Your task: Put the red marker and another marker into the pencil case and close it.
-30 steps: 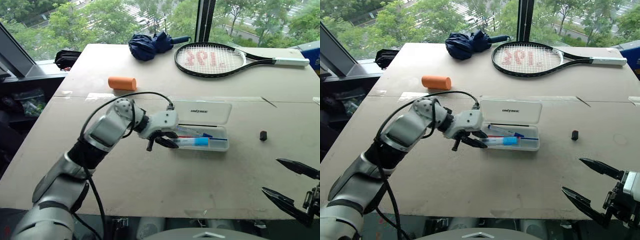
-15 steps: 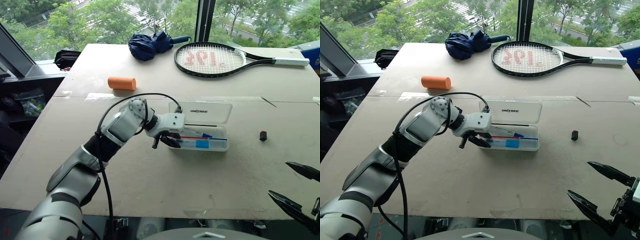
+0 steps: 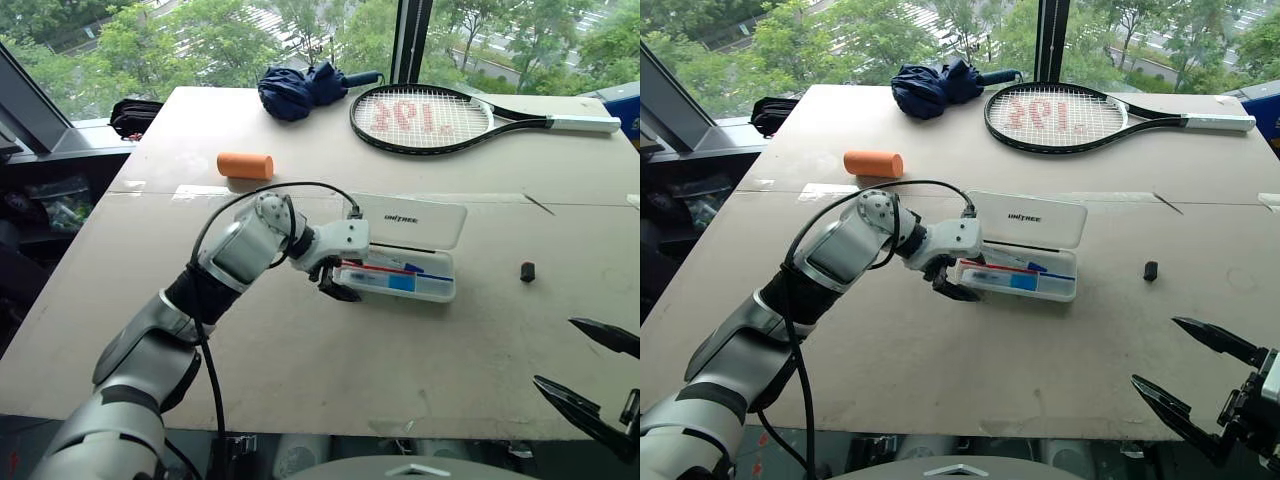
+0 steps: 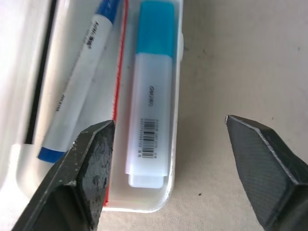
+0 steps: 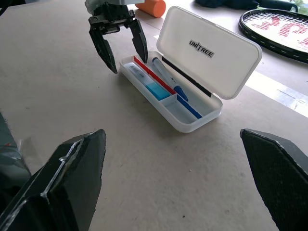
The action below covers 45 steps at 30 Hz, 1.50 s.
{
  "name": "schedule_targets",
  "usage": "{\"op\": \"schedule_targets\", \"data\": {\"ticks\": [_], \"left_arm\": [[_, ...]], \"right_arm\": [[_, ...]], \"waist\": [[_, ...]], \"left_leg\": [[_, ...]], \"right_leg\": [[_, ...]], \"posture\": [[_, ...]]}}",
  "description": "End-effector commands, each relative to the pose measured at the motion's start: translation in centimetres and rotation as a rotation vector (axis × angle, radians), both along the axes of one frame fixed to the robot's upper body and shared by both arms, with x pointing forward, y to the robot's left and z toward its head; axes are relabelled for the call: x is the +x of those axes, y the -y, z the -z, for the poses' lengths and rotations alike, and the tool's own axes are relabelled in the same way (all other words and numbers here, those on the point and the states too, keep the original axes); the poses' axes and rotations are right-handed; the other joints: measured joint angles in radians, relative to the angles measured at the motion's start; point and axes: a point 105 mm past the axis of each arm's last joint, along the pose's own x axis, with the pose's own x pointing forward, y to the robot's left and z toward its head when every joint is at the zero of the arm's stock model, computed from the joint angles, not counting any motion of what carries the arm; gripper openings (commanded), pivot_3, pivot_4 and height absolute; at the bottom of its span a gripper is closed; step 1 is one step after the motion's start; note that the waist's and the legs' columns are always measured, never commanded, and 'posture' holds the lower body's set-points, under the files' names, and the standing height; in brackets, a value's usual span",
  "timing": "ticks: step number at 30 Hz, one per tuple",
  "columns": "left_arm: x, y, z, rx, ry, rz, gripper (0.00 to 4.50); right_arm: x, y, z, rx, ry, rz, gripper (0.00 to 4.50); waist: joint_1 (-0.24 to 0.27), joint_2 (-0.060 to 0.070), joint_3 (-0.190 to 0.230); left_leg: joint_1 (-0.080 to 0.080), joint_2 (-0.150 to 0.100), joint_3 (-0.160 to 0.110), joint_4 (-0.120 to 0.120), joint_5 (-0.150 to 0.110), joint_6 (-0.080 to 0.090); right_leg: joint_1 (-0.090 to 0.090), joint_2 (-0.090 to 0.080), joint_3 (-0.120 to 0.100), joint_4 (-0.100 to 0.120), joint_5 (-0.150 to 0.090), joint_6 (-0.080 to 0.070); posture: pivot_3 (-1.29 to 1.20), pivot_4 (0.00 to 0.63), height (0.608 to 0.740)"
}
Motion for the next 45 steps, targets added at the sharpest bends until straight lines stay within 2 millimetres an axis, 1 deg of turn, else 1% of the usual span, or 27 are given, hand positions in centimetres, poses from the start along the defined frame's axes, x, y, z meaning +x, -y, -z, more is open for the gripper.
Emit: {"op": "schedule_targets", "data": {"ticks": [1, 3, 6, 8, 10, 12, 14, 19, 21, 22, 23, 24, 25, 26, 27, 29, 30, 31, 32, 33, 34, 36, 37, 38, 40, 43, 45], "left_arm": [[-1.1, 0.1, -3.1, -0.138, 0.018, 0.003, 3.53], [-2.1, 0.0, -4.3, -0.253, -0.006, -0.004, 3.53], [-3.7, -0.9, -5.4, -0.397, -0.022, -0.016, 3.53], [-4.6, -1.7, -5.5, -0.445, -0.058, -0.041, 3.53], [-5.9, -2.5, -5.3, -0.462, -0.091, -0.048, 3.53], [-7.5, -2.9, -5.3, -0.504, -0.113, -0.035, 3.53], [-8.5, -2.8, -5.5, -0.535, -0.121, -0.036, 3.53], [-9.1, -2.4, -5.9, -0.579, -0.095, -0.056, 3.53], [-9.4, -2.3, -6.0, -0.586, -0.086, -0.056, 3.53], [-9.5, -2.3, -6.1, -0.590, -0.078, -0.059, 3.60], [-9.5, -2.3, -6.1, -0.592, -0.072, -0.062, 3.61], [-9.6, -2.2, -6.1, -0.594, -0.067, -0.063, 3.61], [-9.6, -2.1, -6.1, -0.597, -0.064, -0.065, 3.61], [-9.7, -2.0, -6.1, -0.603, -0.062, -0.068, 3.61], [-9.7, -2.0, -6.1, -0.606, -0.065, -0.074, 3.61], [-9.7, -1.9, -6.0, -0.616, -0.064, -0.089, 3.61], [-9.7, -1.9, -6.0, -0.618, -0.065, -0.095, 3.61], [-9.6, -1.9, -6.0, -0.620, -0.066, -0.101, 3.61], [-9.6, -2.0, -5.9, -0.622, -0.064, -0.110, 3.61], [-9.5, -2.0, -5.9, -0.625, -0.060, -0.123, 3.61], [-9.4, -2.1, -5.8, -0.630, -0.050, -0.141, 3.61], [-8.8, -2.6, -5.6, -0.638, 0.004, -0.199, 3.61], [-9.0, -2.7, -5.7, -0.666, -0.017, -0.192, 3.61], [-9.2, -3.0, -5.4, -0.648, -0.037, -0.186, 3.61], [-9.6, -3.9, -5.2, -0.634, -0.091, -0.192, 3.61], [-10.2, -4.8, -5.0, -0.604, -0.092, -0.172, 3.61], [-10.5, -5.1, -4.8, -0.597, -0.102, -0.177, 3.61]], "right_arm": [[1.0, 0.0, 0.0, 0.011, 0.006, 0.027, 4.50], [2.6, 1.0, 0.7, -0.029, 0.009, 0.134, 4.50], [4.9, 2.1, 2.7, -0.089, -0.066, 0.299, 4.50], [6.4, 2.3, 3.0, -0.057, -0.079, 0.384, 4.50], [8.0, 2.8, 3.9, -0.082, -0.142, 0.495, 4.50], [9.9, 3.4, 4.9, -0.139, -0.220, 0.623, 4.50], [11.6, 4.0, 5.4, -0.101, -0.275, 0.732, 4.50], [14.2, 5.8, 6.5, -0.092, -0.341, 0.909, 4.50], [15.3, 6.5, 6.7, -0.070, -0.355, 0.960, 4.50], [15.9, 6.5, 6.9, -0.043, -0.376, 0.970, 4.26], [16.3, 6.6, 7.0, -0.025, -0.392, 0.973, 3.88], [16.6, 6.8, 7.0, -0.013, -0.392, 0.989, 3.66], [16.8, 7.1, 6.9, -0.007, -0.386, 1.005, 3.11], [17.0, 7.2, 6.7, -0.006, -0.382, 1.004, 2.78], [17.2, 7.1, 6.7, -0.012, -0.380, 0.993, 2.46], [17.4, 6.8, 6.8, -0.028, -0.389, 0.956, 1.65], [17.4, 6.8, 6.9, -0.037, -0.389, 0.942, 1.12], [17.4, 6.6, 6.8, -0.045, -0.389, 0.915, 0.82], [17.3, 6.4, 6.7, -0.055, -0.388, 0.882, 0.31], [17.2, 6.1, 6.3, -0.075, -0.373, 0.825, 0.05], [17.0, 5.0, 5.5, -0.100, -0.343, 0.718, 0.04], [16.2, 1.7, 3.3, -0.121, -0.268, 0.441, 0.04], [15.7, 0.1, 2.3, -0.125, -0.229, 0.319, 0.04], [15.1, -0.9, 1.9, -0.147, -0.221, 0.213, 0.04], [14.1, -2.9, 2.0, -0.236, -0.212, 0.004, 0.04], [14.5, -4.7, 2.4, -0.324, -0.203, -0.163, 0.04], [14.5, -5.8, 2.4, -0.348, -0.204, -0.258, 0.04]], "waist": [[0.000, 0.000, 0.000], [-0.004, 0.000, 0.000], [-0.004, 0.001, 0.000], [0.000, 0.001, 0.000], [-0.004, 0.001, 0.000], [-0.009, 0.001, 0.000], [-0.002, 0.001, 0.000], [0.010, 0.001, 0.000], [0.001, 0.001, 0.000], [-0.006, 0.001, 0.000], [-0.008, 0.001, 0.000], [-0.011, 0.000, 0.000], [-0.011, 0.000, 0.000], [-0.011, 0.000, 0.000], [-0.011, 0.000, 0.000], [-0.009, 0.000, 0.000], [-0.009, 0.000, 0.000], [-0.008, 0.000, 0.000], [-0.008, 0.000, 0.000], [-0.006, 0.000, 0.000], [-0.003, 0.001, 0.000], [-0.001, 0.002, 0.000], [-0.003, 0.002, 0.001], [-0.009, 0.002, 0.001], [-0.022, 0.002, 0.001], [-0.033, 0.002, 0.001], [-0.030, 0.002, 0.002]], "left_leg": [[0.000, 0.000, 0.000, 0.000, 0.000, 0.000], [0.000, 0.001, 0.000, 0.000, 0.000, 0.000], [0.000, 0.001, 0.000, 0.000, 0.000, 0.000], [0.000, 0.001, 0.000, 0.000, 0.000, 0.000], [0.000, 0.001, 0.000, 0.000, 0.000, 0.000], [0.001, 0.001, 0.001, 0.000, 0.000, 0.000], [0.000, 0.001, 0.000, 0.000, 0.000, -0.001], [-0.001, -0.002, -0.001, 0.000, 0.000, 0.000], [-0.001, -0.003, 0.000, 0.000, 0.000, 0.000], [-0.001, -0.003, 0.001, 0.000, 0.000, 0.000], [0.000, -0.003, 0.003, 0.000, 0.000, 0.000], [0.000, -0.003, 0.003, 0.000, 0.000, 0.000], [0.001, -0.003, 0.002, 0.000, 0.000, 0.000], [0.001, -0.003, 0.001, 0.000, 0.000, 0.000], [0.001, -0.003, 0.001, 0.000, 0.000, 0.000], [0.001, -0.003, 0.001, 0.000, 0.000, 0.000], [0.000, -0.003, 0.001, 0.000, 0.000, 0.000], [0.000, -0.003, 0.001, 0.000, 0.000, 0.000], [0.000, -0.003, 0.001, 0.000, 0.000, 0.000], [0.000, -0.003, 0.001, 0.000, 0.000, 0.000], [0.000, -0.003, 0.001, 0.000, 0.000, 0.000], [0.000, -0.003, 0.001, -0.001, 0.000, 0.000], [0.000, -0.002, 0.001, -0.001, 0.000, 0.000], [0.000, -0.002, 0.001, -0.001, 0.000, 0.000], [0.001, 0.000, 0.001, -0.001, 0.000, 0.000], [0.002, 0.001, 0.001, -0.001, 0.000, 0.000], [0.002, 0.001, 0.001, -0.001, 0.000, 0.000]], "right_leg": [[0.000, 0.000, 0.000, 0.000, 0.000, 0.000], [0.000, 0.000, 0.000, 0.000, 0.000, 0.000], [0.000, -0.001, 0.000, 0.001, 0.000, 0.000], [0.000, -0.001, 0.000, 0.001, 0.000, 0.000], [0.000, -0.001, 0.000, 0.001, 0.000, 0.000], [0.000, -0.001, 0.001, 0.000, 0.000, -0.001], [-0.001, -0.002, 0.000, 0.001, 0.000, -0.001], [0.000, -0.004, -0.001, 0.000, 0.000, 0.000], [0.000, -0.004, 0.000, -0.001, 0.000, 0.000], [0.000, -0.004, 0.001, -0.001, 0.000, 0.000], [0.000, -0.004, 0.003, -0.001, 0.000, 0.000], [0.000, -0.004, 0.003, 0.000, 0.000, 0.000], [0.000, -0.003, 0.002, 0.000, 0.000, 0.000], [0.000, -0.003, 0.001, 0.000, 0.000, 0.000], [0.000, -0.003, 0.001, 0.000, 0.000, 0.000], [0.000, -0.003, 0.001, 0.000, 0.000, 0.000], [0.000, -0.003, 0.001, 0.000, 0.000, 0.000], [0.000, -0.003, 0.001, 0.000, 0.000, 0.000], [0.000, -0.003, 0.001, 0.000, 0.000, 0.000], [0.000, -0.003, 0.001, 0.000, 0.000, 0.000], [0.000, -0.003, 0.001, 0.000, 0.000, 0.000], [0.000, -0.004, 0.001, -0.001, 0.000, 0.000], [0.000, -0.003, 0.001, -0.001, 0.000, 0.000], [0.000, -0.003, 0.001, -0.001, 0.000, 0.000], [-0.001, -0.001, 0.001, -0.001, 0.000, 0.000], [0.000, 0.000, 0.000, 0.000, 0.000, 0.000], [0.000, 0.001, 0.001, 0.000, 0.000, 0.000]], "posture": [[0.00, 0.150, 0.730], [0.00, 0.150, 0.730], [0.00, 0.150, 0.730], [0.00, 0.150, 0.730], [0.00, 0.150, 0.730], [0.00, 0.150, 0.730], [0.00, 0.150, 0.730], [0.00, 0.150, 0.730], [0.00, 0.150, 0.730], [0.00, 0.150, 0.730], [0.00, 0.150, 0.730], [0.00, 0.150, 0.730], [0.00, 0.150, 0.730], [0.00, 0.150, 0.730], [0.00, 0.150, 0.730], [0.00, 0.150, 0.730], [0.00, 0.150, 0.730], [0.00, 0.150, 0.730], [0.00, 0.150, 0.730], [0.00, 0.150, 0.730], [0.00, 0.150, 0.730], [0.00, 0.150, 0.730], [0.00, 0.150, 0.730], [0.00, 0.150, 0.730], [0.00, 0.150, 0.730], [0.00, 0.150, 0.730], [0.00, 0.150, 0.730]]}}
